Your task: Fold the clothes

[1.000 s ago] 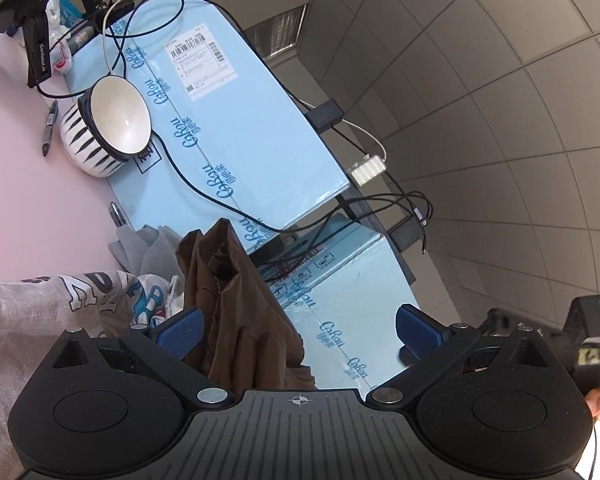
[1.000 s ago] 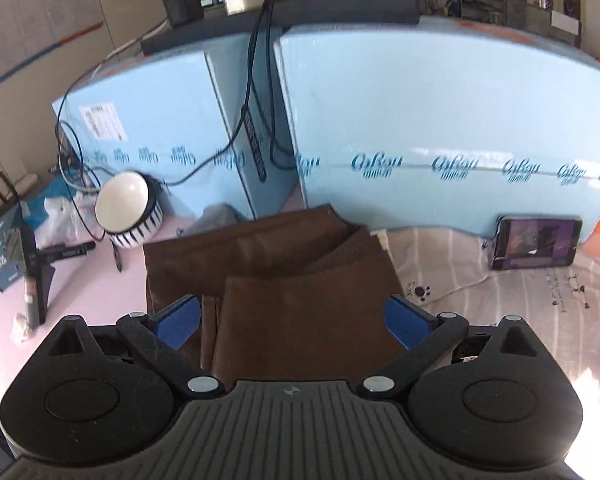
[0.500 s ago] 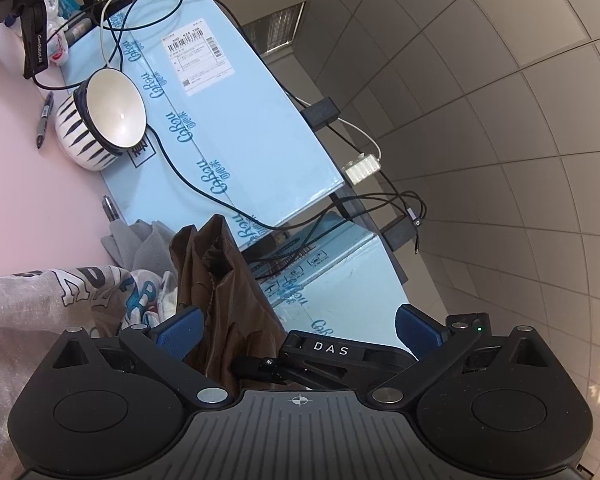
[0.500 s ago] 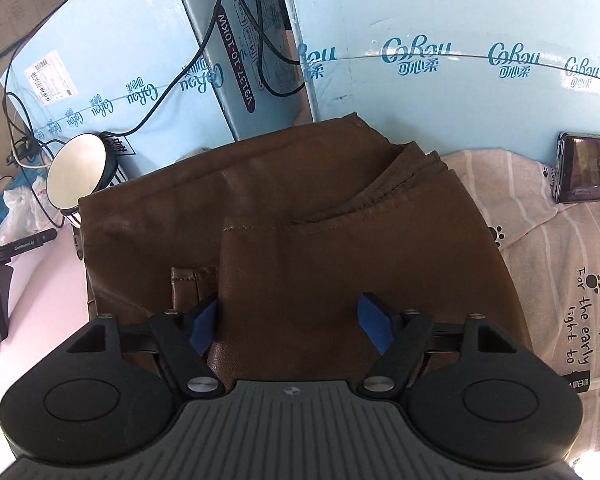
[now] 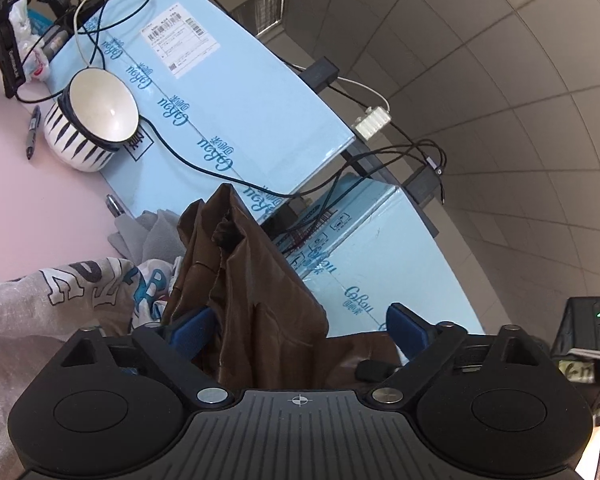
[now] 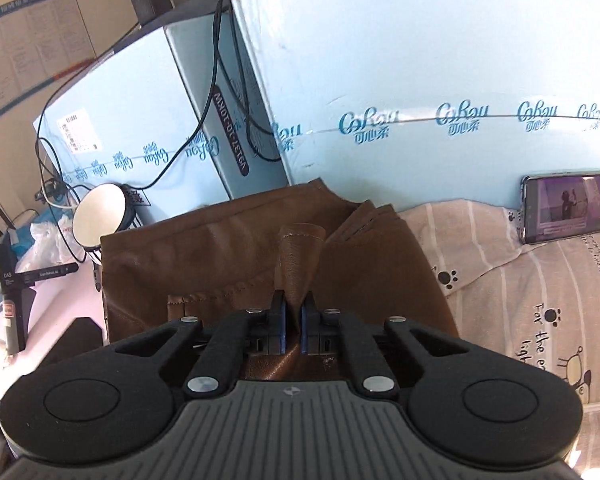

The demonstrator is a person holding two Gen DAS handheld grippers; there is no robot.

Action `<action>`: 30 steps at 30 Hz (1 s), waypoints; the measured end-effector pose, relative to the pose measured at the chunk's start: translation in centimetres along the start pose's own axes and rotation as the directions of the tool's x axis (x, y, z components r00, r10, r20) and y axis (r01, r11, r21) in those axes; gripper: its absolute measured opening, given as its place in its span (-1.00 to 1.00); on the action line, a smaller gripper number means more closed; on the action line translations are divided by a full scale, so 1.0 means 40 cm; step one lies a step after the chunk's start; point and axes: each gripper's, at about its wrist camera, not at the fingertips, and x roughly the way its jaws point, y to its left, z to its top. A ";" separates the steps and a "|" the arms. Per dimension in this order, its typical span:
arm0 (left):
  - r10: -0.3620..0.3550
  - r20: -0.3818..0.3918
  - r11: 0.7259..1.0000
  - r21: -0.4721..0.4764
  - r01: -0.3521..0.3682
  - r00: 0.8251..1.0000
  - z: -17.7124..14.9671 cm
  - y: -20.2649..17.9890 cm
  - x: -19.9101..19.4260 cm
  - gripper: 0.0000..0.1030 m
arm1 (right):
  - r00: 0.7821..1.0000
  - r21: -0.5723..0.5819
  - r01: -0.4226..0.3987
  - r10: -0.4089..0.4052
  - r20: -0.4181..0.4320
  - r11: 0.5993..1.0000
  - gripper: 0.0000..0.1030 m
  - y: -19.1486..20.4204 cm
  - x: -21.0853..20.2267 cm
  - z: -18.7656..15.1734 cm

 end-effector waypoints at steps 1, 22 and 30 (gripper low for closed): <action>0.022 -0.020 0.999 0.035 -0.021 1.000 -0.006 -0.007 0.011 -0.23 | 1.000 -0.001 -0.011 0.011 0.018 1.000 -0.89 -0.015 -0.019 0.002; -0.329 0.131 0.874 0.419 0.248 0.935 -0.123 -0.393 -0.097 -0.97 | 0.878 0.107 -0.164 0.096 0.469 0.981 -0.99 -0.480 -0.572 -0.116; -0.454 -0.035 0.738 0.546 0.397 0.891 -0.222 -0.625 0.005 -0.97 | 0.916 0.218 -0.107 0.011 0.401 0.970 -0.91 -0.721 -0.670 -0.189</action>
